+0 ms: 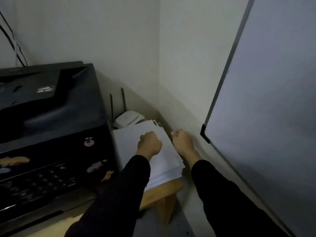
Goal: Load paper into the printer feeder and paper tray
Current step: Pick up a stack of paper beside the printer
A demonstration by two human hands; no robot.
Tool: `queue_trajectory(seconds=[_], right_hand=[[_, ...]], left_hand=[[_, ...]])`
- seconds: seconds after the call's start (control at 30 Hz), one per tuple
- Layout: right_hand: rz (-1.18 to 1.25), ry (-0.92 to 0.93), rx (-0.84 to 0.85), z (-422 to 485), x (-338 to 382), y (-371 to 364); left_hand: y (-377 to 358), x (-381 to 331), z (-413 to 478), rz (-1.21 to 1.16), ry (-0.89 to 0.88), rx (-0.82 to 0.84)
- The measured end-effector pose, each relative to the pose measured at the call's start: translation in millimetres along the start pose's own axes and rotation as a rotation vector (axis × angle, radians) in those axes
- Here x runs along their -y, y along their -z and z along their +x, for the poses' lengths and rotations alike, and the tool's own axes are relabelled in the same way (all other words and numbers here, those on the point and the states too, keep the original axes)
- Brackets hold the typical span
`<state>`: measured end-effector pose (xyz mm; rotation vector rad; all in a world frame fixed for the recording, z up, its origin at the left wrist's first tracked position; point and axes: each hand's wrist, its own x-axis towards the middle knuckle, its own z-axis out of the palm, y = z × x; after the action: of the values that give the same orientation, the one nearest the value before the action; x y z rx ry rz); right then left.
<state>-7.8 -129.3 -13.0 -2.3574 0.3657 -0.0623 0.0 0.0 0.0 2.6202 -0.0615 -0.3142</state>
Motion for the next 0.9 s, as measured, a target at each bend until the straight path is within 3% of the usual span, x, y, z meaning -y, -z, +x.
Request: queue_trajectory(seconds=[0.17, 0.37, 0.53, 0.63, 0.73, 0.9], right_hand=[[-0.177, -0.149, 0.269, 10.6, -22.9, -33.4], [-0.260, -0.272, 0.427, 25.4, -12.6, -66.6], [-0.324, -0.323, 0.225, 24.3, 17.4, -86.4], [-0.153, -0.291, 0.079, 25.1, 26.7, -88.7], [0.117, -0.359, 0.134, 32.1, 25.3, -83.1], [0.007, -0.270, 0.250, 40.1, 12.4, -73.0]], left_hand=[[-27.1, 44.7, 8.1, 0.134, 0.239, 0.141], [-40.3, 64.3, 13.3, 0.207, 0.314, 0.154], [-42.6, 62.6, 15.3, 0.235, 0.320, 0.163], [-41.9, 63.5, 15.9, 0.237, 0.321, 0.177], [-41.0, 64.0, 15.7, 0.234, 0.319, 0.173], [-36.9, 61.4, 14.1, 0.191, 0.349, 0.173]])
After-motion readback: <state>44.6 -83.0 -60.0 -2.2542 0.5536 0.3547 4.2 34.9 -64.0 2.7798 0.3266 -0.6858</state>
